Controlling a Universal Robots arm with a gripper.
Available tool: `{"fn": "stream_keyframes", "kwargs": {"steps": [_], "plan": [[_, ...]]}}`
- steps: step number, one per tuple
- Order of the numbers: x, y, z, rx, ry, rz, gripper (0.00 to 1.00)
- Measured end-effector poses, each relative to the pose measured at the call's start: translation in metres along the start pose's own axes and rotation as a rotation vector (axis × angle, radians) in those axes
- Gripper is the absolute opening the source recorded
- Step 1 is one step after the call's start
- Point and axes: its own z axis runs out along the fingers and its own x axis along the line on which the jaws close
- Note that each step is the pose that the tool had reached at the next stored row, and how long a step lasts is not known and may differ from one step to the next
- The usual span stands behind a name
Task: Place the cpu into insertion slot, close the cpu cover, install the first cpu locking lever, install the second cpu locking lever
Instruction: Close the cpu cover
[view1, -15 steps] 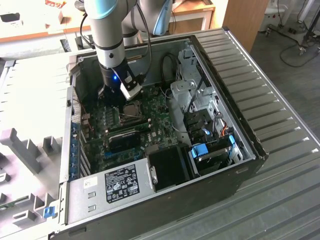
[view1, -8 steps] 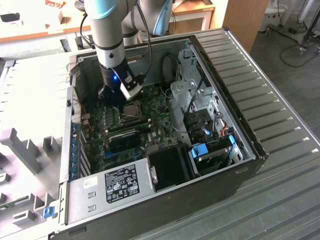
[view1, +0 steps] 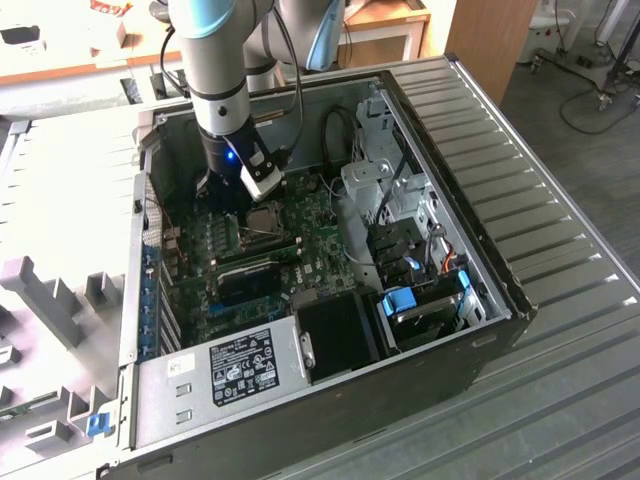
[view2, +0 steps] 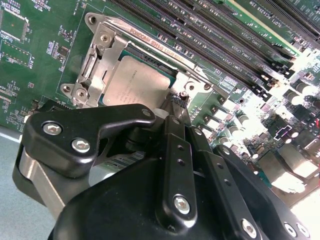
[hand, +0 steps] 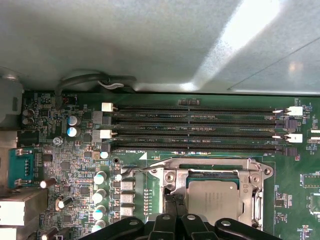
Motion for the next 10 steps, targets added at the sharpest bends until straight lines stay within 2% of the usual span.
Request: {"fn": "stream_keyframes", "kwargs": {"steps": [10], "plan": [[0.0,0.0,0.0001,0.0,0.0,0.0,0.1]]}}
